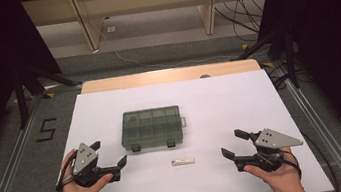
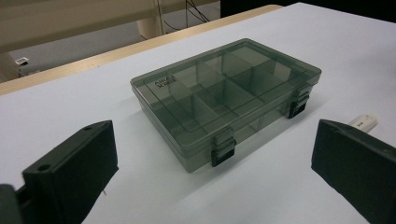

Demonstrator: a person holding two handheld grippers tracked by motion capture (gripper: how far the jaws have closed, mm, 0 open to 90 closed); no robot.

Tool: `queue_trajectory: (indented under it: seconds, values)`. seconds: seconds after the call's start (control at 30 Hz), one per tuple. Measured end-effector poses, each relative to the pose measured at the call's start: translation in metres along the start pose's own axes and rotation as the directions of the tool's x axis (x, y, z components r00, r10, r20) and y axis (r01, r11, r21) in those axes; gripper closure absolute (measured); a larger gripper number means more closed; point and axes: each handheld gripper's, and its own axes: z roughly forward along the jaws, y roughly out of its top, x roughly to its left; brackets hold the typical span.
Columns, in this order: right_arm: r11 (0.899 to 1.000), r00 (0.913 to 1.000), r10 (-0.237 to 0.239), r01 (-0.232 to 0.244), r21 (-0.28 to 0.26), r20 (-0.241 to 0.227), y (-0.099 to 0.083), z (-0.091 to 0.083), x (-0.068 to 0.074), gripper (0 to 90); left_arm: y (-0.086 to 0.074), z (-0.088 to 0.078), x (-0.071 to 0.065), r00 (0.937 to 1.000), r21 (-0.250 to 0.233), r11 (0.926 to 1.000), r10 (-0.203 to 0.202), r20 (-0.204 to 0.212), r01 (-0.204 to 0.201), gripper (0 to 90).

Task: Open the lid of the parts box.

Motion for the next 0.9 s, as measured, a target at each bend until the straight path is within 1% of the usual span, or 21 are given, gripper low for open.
queue_trajectory:
  seconds: [0.03, 0.17, 0.23, 0.27, 0.3, 0.33, 0.37, 0.4, 0.43, 0.47, 0.5, 0.53, 0.57, 0.6, 0.63, 0.7, 0.73, 0.77, 0.8, 0.87, 0.9]
  values:
    - [1.000, 0.9999, -0.009, 0.009, 0.003, 0.014, 0.000, 0.000, 0.000, 23.3, 0.000, 0.001, 0.000, 1.0000, -0.003, 1.0000, -0.002, 0.003, 0.002, 0.0]
    - [1.000, 0.9998, -0.016, 0.016, 0.003, 0.010, 0.000, 0.000, -0.002, 23.6, 0.000, 0.002, 0.001, 1.0000, 0.002, 1.0000, -0.002, -0.003, 0.002, 1.2]
    - [1.000, 1.0000, -0.004, 0.004, -0.012, -0.002, -0.001, 0.003, -0.002, 23.9, 0.000, 0.003, 0.001, 1.0000, 0.000, 1.0000, -0.001, -0.001, 0.001, 2.3]
    - [0.999, 0.9996, -0.025, 0.025, 0.034, 0.011, 0.001, 0.000, -0.003, 26.0, 0.001, 0.002, 0.001, 1.0000, 0.001, 1.0000, 0.001, -0.003, -0.001, 6.7]
    - [0.999, 0.9994, -0.031, 0.031, 0.007, 0.013, 0.000, 0.002, -0.003, 26.8, 0.001, 0.001, 0.002, 1.0000, 0.003, 1.0000, 0.005, -0.008, -0.005, 10.4]
    - [1.000, 0.9996, -0.029, 0.029, 0.006, -0.003, 0.000, 0.003, -0.004, 29.8, 0.001, 0.001, 0.002, 1.0000, 0.003, 1.0000, 0.005, -0.008, -0.005, 16.6]
    - [0.999, 0.9993, -0.038, 0.037, 0.009, 0.007, 0.002, 0.005, -0.004, 34.9, 0.003, 0.002, 0.003, 0.9993, 0.016, 0.9996, 0.026, -0.028, -0.025, 25.0]
    - [0.999, 0.9994, -0.033, 0.033, 0.017, -0.010, 0.003, 0.005, -0.004, 38.5, 0.004, 0.002, 0.004, 0.9980, 0.027, 0.9988, 0.043, -0.046, -0.042, 32.3]
    - [0.999, 0.9993, -0.033, 0.033, 0.009, -0.016, 0.005, 0.008, -0.004, 45.3, 0.004, 0.002, 0.004, 0.9980, 0.027, 0.9988, 0.043, -0.046, -0.042, 42.5]
    - [0.999, 0.9993, -0.033, 0.033, 0.009, -0.016, 0.005, 0.008, -0.004, 45.3, 0.005, 0.003, 0.005, 0.9972, 0.035, 0.9983, 0.049, -0.056, -0.047, 42.5]
    - [0.998, 0.9987, -0.049, 0.049, 0.026, -0.015, 0.008, 0.010, -0.005, 52.3, 0.008, 0.004, 0.006, 0.9957, 0.045, 0.9974, 0.060, -0.070, -0.057, 51.7]
    - [0.997, 0.9970, -0.069, 0.070, 0.039, -0.036, 0.013, 0.018, -0.004, 64.3, 0.009, 0.005, 0.007, 0.9950, 0.050, 0.9968, 0.066, -0.075, -0.063, 71.1]
    - [0.995, 0.9957, -0.083, 0.085, 0.051, -0.041, 0.015, 0.022, -0.004, 69.9, 0.012, 0.007, 0.009, 0.9928, 0.069, 0.9955, 0.071, -0.096, -0.065, 78.5]
    - [0.995, 0.9957, -0.083, 0.085, 0.051, -0.041, 0.015, 0.022, -0.004, 69.9, 0.012, 0.007, 0.009, 0.9928, 0.069, 0.9955, 0.071, -0.096, -0.065, 83.0]
    - [0.994, 0.9936, -0.102, 0.104, 0.046, -0.048, 0.017, 0.026, -0.004, 74.7, 0.012, 0.009, 0.010, 0.9928, 0.090, 0.9942, 0.068, -0.098, -0.060, 83.0]
    - [0.990, 0.9913, -0.125, 0.128, 0.058, -0.041, 0.022, 0.036, -0.002, 84.0, 0.012, 0.011, 0.011, 0.9927, 0.111, 0.9920, 0.071, -0.097, -0.060, 89.4]
    - [0.988, 0.9894, -0.136, 0.139, 0.066, -0.052, 0.024, 0.040, -0.002, 86.8, 0.011, 0.014, 0.011, 0.9925, 0.131, 0.9889, 0.083, -0.090, -0.071, 89.5]
    - [0.984, 0.9876, -0.149, 0.153, 0.086, -0.049, 0.029, 0.051, -0.001, 90.0, 0.010, 0.016, 0.013, 0.9929, 0.152, 0.9857, 0.086, -0.083, -0.072, 89.5]
    - [0.985, 0.9875, -0.148, 0.152, 0.082, -0.054, 0.030, 0.056, -0.001, 90.0, 0.010, 0.016, 0.013, 0.9929, 0.152, 0.9857, 0.086, -0.083, -0.072, 89.5]
    - [0.981, 0.9866, -0.151, 0.157, 0.113, -0.060, 0.034, 0.065, 0.000, 90.0, 0.009, 0.019, 0.015, 0.9934, 0.167, 0.9836, 0.082, -0.079, -0.068, 89.6]
    - [0.981, 0.9870, -0.150, 0.156, 0.113, -0.059, 0.035, 0.071, 0.001, 90.0, 0.009, 0.020, 0.018, 0.9931, 0.188, 0.9789, 0.095, -0.069, -0.080, 89.6]
